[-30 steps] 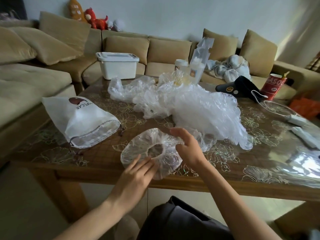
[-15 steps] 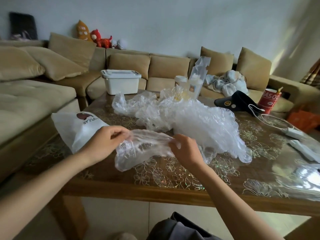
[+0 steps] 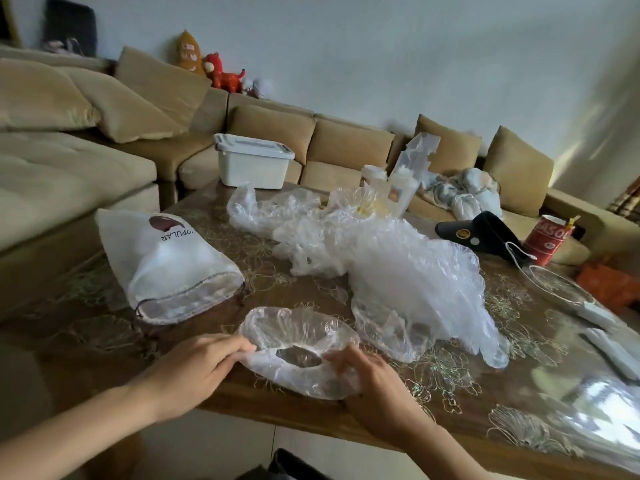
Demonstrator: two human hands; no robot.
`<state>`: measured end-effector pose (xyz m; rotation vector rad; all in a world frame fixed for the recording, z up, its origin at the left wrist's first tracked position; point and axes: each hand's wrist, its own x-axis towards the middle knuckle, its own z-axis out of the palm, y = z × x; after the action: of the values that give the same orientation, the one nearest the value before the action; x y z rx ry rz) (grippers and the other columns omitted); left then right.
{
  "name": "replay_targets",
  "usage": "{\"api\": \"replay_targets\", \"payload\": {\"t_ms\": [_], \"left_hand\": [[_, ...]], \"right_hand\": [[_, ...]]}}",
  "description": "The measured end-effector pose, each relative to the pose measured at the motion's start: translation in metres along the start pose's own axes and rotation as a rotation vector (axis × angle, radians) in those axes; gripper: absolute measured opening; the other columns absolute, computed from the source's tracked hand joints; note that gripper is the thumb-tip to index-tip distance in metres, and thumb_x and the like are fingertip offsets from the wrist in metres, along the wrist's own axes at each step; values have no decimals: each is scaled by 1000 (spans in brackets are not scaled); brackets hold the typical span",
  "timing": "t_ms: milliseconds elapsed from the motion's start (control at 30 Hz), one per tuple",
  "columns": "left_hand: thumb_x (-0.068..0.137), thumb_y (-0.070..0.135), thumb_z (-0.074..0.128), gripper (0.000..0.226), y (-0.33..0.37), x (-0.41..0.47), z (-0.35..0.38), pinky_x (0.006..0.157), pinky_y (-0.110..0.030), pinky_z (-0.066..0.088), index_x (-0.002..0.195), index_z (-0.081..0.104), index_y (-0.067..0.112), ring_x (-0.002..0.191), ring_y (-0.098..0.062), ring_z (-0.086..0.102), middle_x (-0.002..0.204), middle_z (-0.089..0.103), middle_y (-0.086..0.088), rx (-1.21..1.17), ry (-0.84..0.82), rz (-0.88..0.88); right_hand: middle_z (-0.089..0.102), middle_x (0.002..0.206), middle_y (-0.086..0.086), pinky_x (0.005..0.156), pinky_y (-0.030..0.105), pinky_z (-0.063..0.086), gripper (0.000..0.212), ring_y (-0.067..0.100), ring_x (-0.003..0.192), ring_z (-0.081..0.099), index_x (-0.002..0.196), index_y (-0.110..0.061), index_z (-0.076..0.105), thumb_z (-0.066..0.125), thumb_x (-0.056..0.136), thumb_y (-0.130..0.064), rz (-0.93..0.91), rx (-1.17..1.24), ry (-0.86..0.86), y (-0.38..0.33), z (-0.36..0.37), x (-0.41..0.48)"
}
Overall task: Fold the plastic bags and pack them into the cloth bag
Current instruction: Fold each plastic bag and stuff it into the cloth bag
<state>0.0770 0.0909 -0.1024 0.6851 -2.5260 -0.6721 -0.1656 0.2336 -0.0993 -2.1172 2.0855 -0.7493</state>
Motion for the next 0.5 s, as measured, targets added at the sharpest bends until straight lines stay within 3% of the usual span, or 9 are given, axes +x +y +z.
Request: {"api": "replay_targets", "payload": {"t_ms": [100, 167, 233, 300, 400, 500], "left_hand": [[91, 49, 37, 33, 3, 1, 2, 83, -11, 44, 102, 63, 33, 97, 13, 55, 100, 64, 25, -88, 31, -61], [93, 37, 45, 21, 4, 5, 5, 71, -22, 48, 91, 64, 29, 81, 2, 62, 84, 67, 15, -153, 102, -94], [95, 27, 49, 20, 3, 17, 12, 58, -37, 46, 80, 61, 27, 58, -12, 61, 68, 65, 2, -120, 228, -154], [97, 27, 47, 28, 6, 33, 17, 46, -36, 39, 71, 56, 21, 45, -16, 53, 57, 60, -2, -17, 342, -285], [98, 35, 39, 33, 18, 51, 24, 39, -22, 24, 73, 52, 19, 47, -7, 46, 57, 51, 5, 295, 342, -485], [100, 35, 36, 23, 26, 60, 31, 49, -18, 36, 104, 53, 19, 70, -9, 61, 81, 62, 7, 466, 290, -561]], "right_hand": [[65, 103, -22, 78, 13, 49, 29, -4, 95, 62, 101, -28, 56, 68, 75, -23, 113, 223, -22, 8, -7, 1], [67, 97, -17, 74, 13, 50, 24, -6, 89, 63, 97, -31, 56, 70, 82, -18, 183, 339, -48, 10, -18, 10], [65, 80, -12, 62, 12, 45, 5, -4, 67, 60, 85, -26, 60, 63, 89, -28, 300, 388, -53, 8, -25, 25], [59, 64, -6, 53, 18, 38, 34, 4, 51, 49, 70, -16, 58, 55, 90, -43, 432, 346, 32, 12, -19, 36], [55, 57, 0, 51, 23, 35, 42, 13, 49, 43, 61, -14, 51, 53, 93, -41, 605, 144, 156, 11, -4, 45], [45, 60, -9, 46, 21, 27, 36, 5, 48, 36, 63, -20, 38, 49, 94, -35, 607, -127, 197, 8, 6, 45]]}}
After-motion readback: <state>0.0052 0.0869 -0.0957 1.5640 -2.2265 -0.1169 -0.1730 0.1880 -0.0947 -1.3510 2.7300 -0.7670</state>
